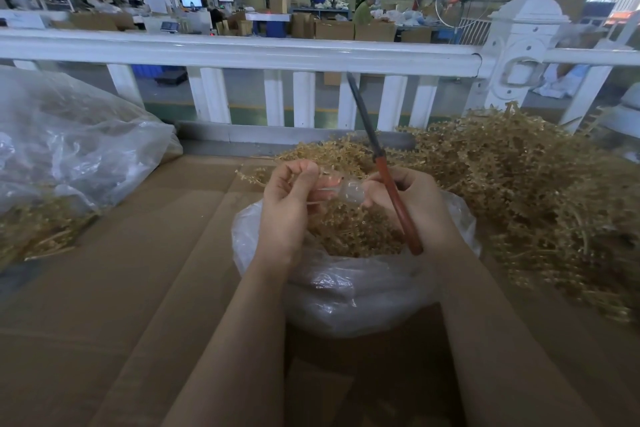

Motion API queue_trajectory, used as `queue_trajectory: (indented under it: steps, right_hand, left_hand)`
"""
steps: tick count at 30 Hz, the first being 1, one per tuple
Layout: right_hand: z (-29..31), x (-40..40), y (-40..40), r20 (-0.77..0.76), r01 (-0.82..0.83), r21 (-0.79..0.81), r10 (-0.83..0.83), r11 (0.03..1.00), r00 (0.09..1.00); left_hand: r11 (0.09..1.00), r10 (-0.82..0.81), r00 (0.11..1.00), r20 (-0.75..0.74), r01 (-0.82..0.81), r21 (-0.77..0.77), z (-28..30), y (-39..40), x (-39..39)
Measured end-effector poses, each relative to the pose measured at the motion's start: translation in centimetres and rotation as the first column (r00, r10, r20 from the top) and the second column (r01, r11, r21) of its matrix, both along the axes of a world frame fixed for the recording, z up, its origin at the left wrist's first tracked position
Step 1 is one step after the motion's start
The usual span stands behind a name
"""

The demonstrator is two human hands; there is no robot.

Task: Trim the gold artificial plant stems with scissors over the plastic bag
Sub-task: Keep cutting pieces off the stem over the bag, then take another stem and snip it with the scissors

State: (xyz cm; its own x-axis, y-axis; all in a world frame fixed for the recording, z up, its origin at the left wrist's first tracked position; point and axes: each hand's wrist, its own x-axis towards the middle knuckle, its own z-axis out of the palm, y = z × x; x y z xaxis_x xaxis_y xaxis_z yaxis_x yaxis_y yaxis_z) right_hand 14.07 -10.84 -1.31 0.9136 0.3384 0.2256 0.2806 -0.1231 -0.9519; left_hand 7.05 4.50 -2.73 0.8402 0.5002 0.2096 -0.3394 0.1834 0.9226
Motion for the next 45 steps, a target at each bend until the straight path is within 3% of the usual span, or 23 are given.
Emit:
queue_trajectory:
  steps: [6, 9, 12, 18, 21, 26, 32, 40, 45]
  right_hand:
    - [0.2, 0.1, 0.2, -0.065, 0.061, 0.094, -0.055, 0.994, 0.996]
    - [0.3, -0.2, 0.1, -0.028, 0.03, 0.15, -0.026, 0.988, 0.999]
    - [0.2, -0.3, -0.1, 0.001, 0.035, 0.216, -0.036, 0.976, 0.999]
    - [0.0, -0.1, 0.1, -0.006, 0.049, 0.13, -0.049, 0.99, 0.999]
    - [0.1, -0.3, 0.3, -0.017, 0.019, 0.108, -0.017, 0.994, 1.0]
    - [0.3, -0.6, 0.1, -0.028, -0.046, 0.146, 0.05, 0.988, 0.998]
    - [-0.2, 0.0, 0.2, 0.009, -0.064, 0.031, 0.064, 0.997, 0.998]
    - [-0.6, 0.7, -0.5, -0.005, 0.063, 0.064, -0.063, 0.996, 0.998]
    - [-0.6, 0.4, -0.2, 0.062, 0.066, 0.083, -0.072, 0.994, 0.996]
  left_hand:
    - [0.925, -0.198, 0.954, -0.226, 0.258, 0.279, -0.4, -0.3, -0.2]
    - [0.931, -0.067, 0.965, -0.254, 0.152, 0.333, -0.6, -0.5, 0.0]
    - [0.974, -0.059, 0.99, -0.131, 0.086, 0.209, -0.5, 0.1, -0.1]
    - [0.973, -0.151, 0.988, 0.016, 0.151, -0.174, -0.1, 0.6, 0.0]
    - [0.968, -0.152, 0.987, 0.057, 0.16, -0.193, -0.1, 0.6, 0.0]
    - [0.987, -0.112, 0.986, 0.12, 0.125, -0.099, 0.0, 0.4, -0.1]
    - [0.982, -0.147, 0.975, 0.168, 0.163, -0.09, 0.0, 0.4, 0.0]
    - [0.888, -0.042, 0.952, 0.304, 0.175, -0.424, 0.1, 1.2, -0.2]
    - [0.861, -0.045, 0.94, 0.339, 0.208, -0.463, 0.3, 1.1, -0.3]
